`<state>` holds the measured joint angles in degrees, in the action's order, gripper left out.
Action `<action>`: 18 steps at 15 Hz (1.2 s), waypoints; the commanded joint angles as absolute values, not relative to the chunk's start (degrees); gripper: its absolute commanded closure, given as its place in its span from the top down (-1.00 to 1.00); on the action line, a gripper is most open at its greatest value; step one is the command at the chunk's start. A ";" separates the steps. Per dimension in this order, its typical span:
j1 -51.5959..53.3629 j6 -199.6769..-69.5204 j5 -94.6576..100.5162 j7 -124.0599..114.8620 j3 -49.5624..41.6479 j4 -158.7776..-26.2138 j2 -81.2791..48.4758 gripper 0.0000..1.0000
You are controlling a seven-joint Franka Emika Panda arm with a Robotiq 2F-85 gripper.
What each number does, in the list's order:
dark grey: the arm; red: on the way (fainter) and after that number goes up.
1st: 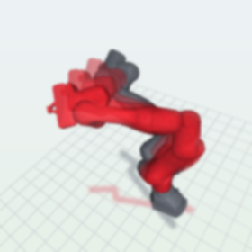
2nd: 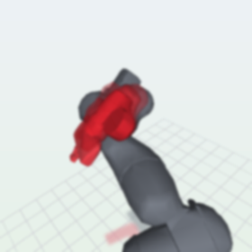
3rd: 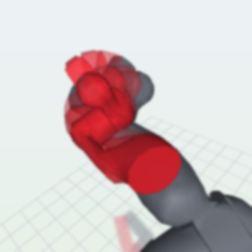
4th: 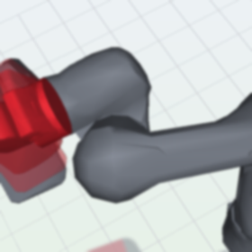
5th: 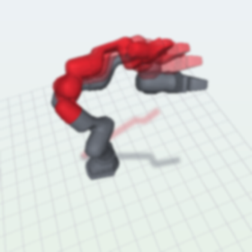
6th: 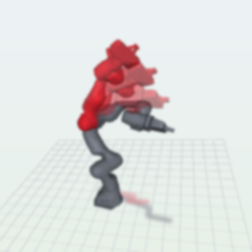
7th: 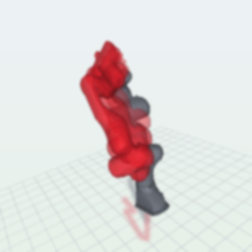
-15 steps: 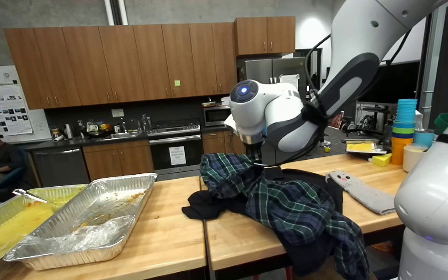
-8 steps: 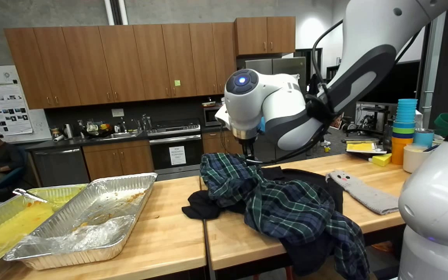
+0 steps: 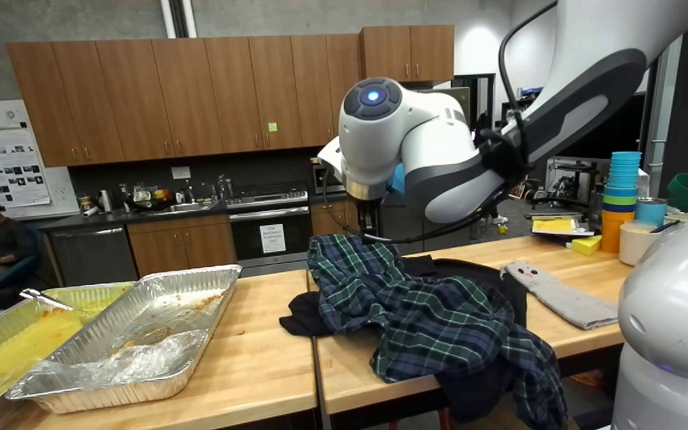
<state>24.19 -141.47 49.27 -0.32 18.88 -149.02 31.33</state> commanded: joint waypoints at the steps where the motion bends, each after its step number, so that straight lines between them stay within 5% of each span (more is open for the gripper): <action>1: 20.61 -143.53 47.51 -5.30 17.19 -149.80 34.96 1.00; 13: 5.82 -142.96 22.91 4.57 1.54 -141.16 19.83 1.00; 18: 5.33 -131.62 9.35 16.37 -1.82 -131.89 9.32 1.00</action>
